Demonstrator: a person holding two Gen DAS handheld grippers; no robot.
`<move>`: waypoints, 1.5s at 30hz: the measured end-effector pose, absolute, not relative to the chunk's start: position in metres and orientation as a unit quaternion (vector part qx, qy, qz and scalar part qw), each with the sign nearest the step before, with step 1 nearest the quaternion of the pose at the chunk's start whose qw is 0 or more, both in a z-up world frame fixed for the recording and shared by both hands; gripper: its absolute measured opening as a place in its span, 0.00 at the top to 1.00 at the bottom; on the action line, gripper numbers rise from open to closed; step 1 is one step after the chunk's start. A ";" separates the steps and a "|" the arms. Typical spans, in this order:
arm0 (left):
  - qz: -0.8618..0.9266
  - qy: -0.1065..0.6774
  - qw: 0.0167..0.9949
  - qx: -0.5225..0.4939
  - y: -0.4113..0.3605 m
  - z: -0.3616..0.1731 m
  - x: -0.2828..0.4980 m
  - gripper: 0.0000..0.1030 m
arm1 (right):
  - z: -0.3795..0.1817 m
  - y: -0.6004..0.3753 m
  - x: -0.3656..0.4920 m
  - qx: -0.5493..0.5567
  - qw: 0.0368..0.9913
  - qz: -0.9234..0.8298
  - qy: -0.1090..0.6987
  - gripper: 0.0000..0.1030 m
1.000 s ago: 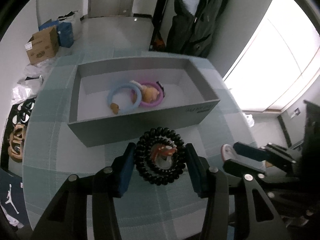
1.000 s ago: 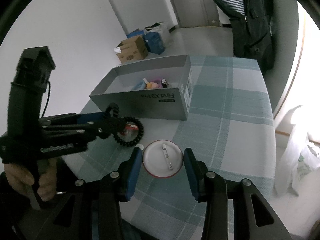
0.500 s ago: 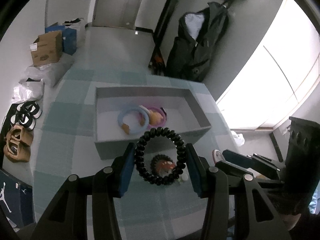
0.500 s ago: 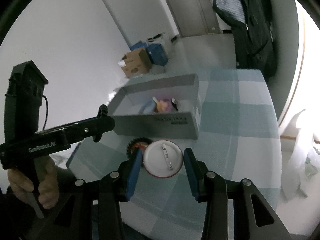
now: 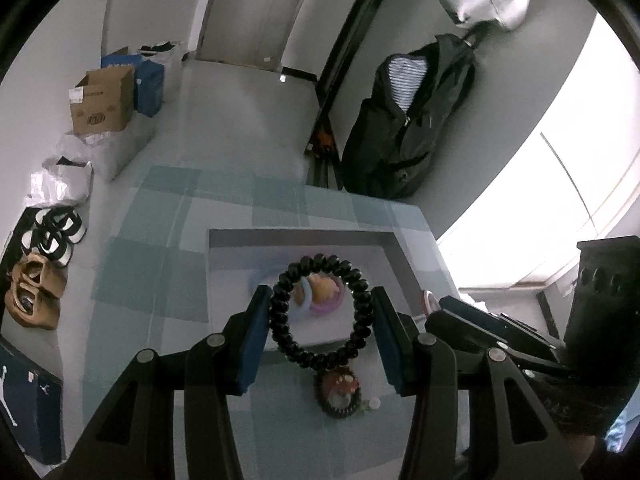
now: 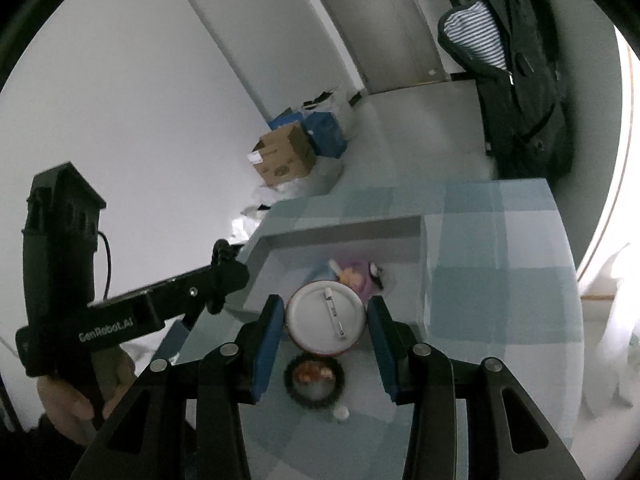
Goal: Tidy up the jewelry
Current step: 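Carry the pin badge and bead bracelet over the grey box, then open both grippers to drop the badge and bracelet into the box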
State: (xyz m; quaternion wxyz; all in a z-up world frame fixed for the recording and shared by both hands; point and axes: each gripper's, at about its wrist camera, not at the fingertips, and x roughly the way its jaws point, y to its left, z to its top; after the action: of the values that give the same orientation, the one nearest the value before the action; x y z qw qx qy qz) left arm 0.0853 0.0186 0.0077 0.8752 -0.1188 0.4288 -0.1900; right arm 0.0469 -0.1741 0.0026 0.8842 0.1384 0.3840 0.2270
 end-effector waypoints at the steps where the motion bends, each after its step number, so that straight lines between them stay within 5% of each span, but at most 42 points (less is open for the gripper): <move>1: -0.188 0.431 0.874 -0.124 0.020 0.007 0.090 0.58 | 0.004 -0.174 0.049 0.140 0.885 0.226 0.383 0.60; 45: -0.187 0.488 0.839 -0.154 0.016 -0.029 0.140 0.55 | -0.020 -0.167 0.124 0.178 0.864 0.217 0.418 0.58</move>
State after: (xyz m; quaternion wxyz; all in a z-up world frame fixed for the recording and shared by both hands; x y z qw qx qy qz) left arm 0.1402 0.0163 -0.0292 0.8387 -0.1541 0.4877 -0.1873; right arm 0.1235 -0.1666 -0.0195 0.8640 0.1782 0.4178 0.2174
